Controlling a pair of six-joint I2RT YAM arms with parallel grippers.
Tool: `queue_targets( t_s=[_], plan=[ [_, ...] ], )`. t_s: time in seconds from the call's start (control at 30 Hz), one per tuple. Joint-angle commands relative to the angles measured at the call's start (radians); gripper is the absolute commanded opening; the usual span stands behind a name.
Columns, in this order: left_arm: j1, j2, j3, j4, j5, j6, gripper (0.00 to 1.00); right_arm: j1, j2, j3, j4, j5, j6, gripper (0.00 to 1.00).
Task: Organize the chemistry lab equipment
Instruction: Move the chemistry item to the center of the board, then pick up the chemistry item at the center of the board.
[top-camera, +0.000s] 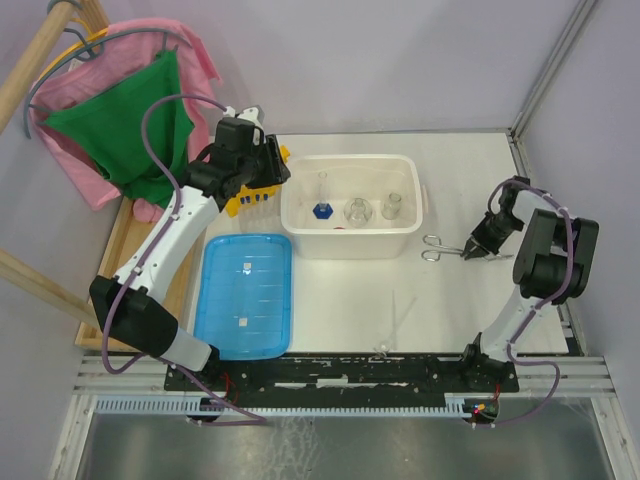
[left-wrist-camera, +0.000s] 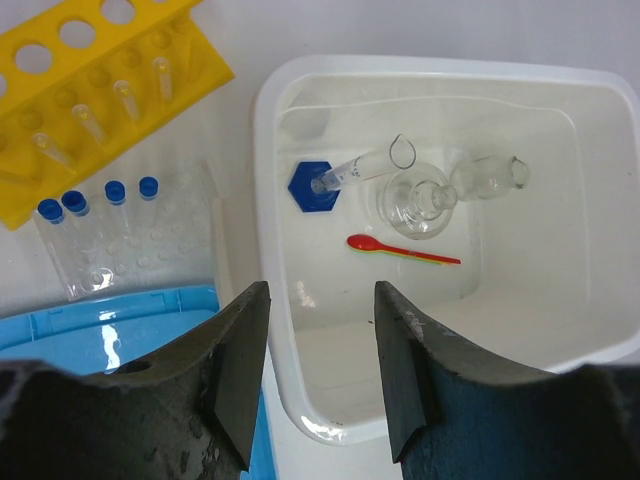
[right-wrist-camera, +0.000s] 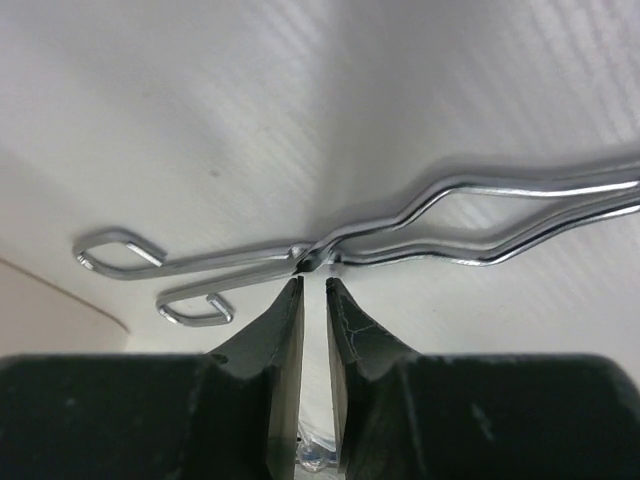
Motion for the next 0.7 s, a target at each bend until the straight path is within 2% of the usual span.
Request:
queue_targets(
  t_s=[0.0,0.17,0.27,0.47,0.67],
  plan=[
    [0.005,-0.042,0.02,0.044,0.005,0.018,0.53,0.035,-0.146,-0.04,0.071,-0.084,-0.005,0.24],
    [0.005,-0.037,0.028,0.06,0.012,0.01,0.53,0.236,-0.349,-0.069,-0.011,0.033,-0.093,0.31],
    [0.003,-0.019,0.046,0.062,0.01,-0.004,0.54,0.351,-0.498,-0.109,-0.068,0.123,-0.063,0.34],
    [0.005,0.027,0.104,0.052,0.025,-0.03,0.54,0.413,-0.77,-0.248,-0.159,0.154,0.023,0.42],
    [0.003,0.077,0.149,0.016,0.081,-0.057,0.53,0.502,-0.818,-0.295,-0.249,0.172,0.116,0.42]
  ],
)
